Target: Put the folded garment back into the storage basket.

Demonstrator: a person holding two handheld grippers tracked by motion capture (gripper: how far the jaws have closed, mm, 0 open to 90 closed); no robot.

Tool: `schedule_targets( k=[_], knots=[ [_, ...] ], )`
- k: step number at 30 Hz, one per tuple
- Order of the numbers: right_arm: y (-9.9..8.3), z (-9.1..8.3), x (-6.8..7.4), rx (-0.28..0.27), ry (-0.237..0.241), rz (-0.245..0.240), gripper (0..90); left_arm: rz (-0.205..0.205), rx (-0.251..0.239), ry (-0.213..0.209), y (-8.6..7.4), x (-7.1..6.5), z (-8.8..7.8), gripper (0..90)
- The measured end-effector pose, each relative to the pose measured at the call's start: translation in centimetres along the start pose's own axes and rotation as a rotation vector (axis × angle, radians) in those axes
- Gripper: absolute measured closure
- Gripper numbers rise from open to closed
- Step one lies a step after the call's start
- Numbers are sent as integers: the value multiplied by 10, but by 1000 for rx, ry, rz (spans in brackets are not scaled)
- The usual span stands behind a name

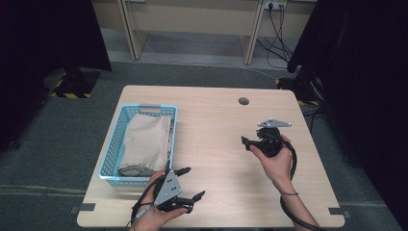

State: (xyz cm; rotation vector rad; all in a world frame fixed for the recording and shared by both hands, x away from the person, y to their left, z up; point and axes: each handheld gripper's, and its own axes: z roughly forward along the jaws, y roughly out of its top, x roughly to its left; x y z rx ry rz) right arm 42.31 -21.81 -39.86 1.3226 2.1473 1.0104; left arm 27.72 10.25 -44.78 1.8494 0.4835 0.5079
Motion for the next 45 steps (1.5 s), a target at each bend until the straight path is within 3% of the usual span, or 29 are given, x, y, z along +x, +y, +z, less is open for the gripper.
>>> schedule_targets(
  k=[20,45],
  knots=[
    [-23,-19,-16,-16,-22,25,325,6,-12,-18,-22,-9,0,170],
    [-50,-46,-38,-35,-60,43,323,3,-24,-24,-31,-13,3,172]
  ],
)
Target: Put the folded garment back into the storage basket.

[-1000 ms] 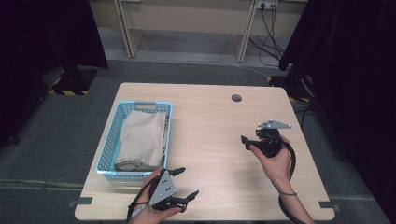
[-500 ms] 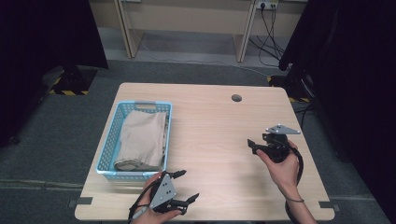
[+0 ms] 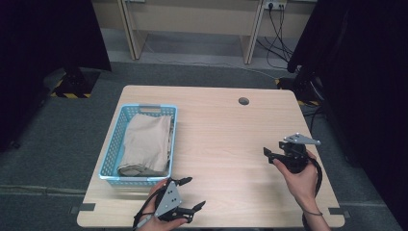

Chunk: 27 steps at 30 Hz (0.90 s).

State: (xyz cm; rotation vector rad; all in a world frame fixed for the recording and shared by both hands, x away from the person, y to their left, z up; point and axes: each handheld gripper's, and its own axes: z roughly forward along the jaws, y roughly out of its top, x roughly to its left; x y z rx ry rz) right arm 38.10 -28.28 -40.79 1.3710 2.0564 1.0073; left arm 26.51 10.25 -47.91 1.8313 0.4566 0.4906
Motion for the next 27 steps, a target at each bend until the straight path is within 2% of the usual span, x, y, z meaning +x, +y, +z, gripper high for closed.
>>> schedule_targets(
  k=[12,27],
  knots=[
    [-18,-8,-11,-1,-17,11,323,-11,-14,8,-1,1,-1,173],
    [-39,-20,-25,-1,-41,49,323,-13,-14,11,-1,1,-1,172]
  ],
)
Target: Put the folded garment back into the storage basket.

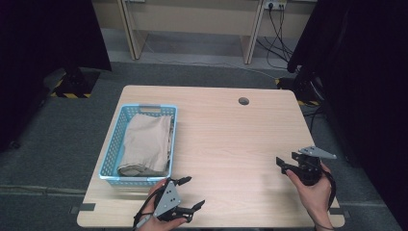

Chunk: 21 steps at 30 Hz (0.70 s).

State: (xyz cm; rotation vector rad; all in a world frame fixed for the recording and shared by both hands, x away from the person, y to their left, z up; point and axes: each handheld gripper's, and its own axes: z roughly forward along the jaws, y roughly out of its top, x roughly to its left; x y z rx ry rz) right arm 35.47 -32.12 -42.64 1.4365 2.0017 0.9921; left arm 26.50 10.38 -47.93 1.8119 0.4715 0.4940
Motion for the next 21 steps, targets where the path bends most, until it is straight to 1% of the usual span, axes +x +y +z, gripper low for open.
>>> schedule_targets(
  k=[7,9,15,21],
  knots=[
    [-6,-4,-3,-3,-9,7,323,-1,0,-1,0,0,0,172],
    [-7,-5,-4,-5,-11,0,323,-1,0,-1,0,0,0,172],
    [-13,-9,-6,-12,-14,16,323,-1,1,-1,0,0,0,172],
    [-21,-11,-10,-7,-13,30,325,0,3,-1,0,0,0,172]
  ],
)
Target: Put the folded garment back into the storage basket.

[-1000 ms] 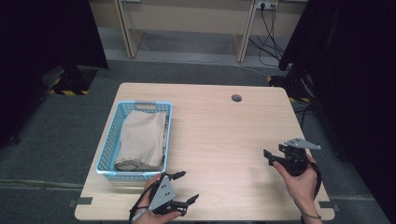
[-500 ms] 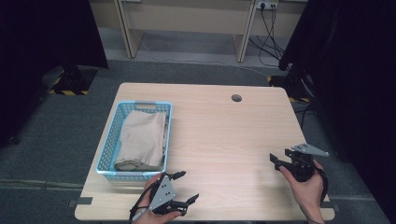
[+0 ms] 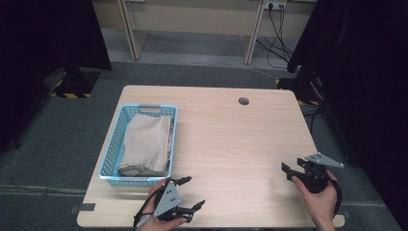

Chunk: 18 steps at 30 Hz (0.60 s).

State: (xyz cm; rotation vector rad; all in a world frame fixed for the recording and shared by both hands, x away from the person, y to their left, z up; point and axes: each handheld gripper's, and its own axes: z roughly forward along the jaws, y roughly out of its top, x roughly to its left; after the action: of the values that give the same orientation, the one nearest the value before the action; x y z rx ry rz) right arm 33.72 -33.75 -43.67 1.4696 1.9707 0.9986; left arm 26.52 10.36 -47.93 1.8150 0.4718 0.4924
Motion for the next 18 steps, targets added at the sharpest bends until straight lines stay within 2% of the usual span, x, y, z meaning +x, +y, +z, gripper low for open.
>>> schedule_targets(
  k=[6,7,18],
  knots=[
    [-9,0,-5,-7,-12,10,325,1,1,0,0,0,0,172],
    [-11,-1,-5,-5,-13,24,325,1,1,0,0,0,0,172],
    [-23,-1,-12,-14,-24,31,325,3,5,0,0,0,0,171]
  ],
)
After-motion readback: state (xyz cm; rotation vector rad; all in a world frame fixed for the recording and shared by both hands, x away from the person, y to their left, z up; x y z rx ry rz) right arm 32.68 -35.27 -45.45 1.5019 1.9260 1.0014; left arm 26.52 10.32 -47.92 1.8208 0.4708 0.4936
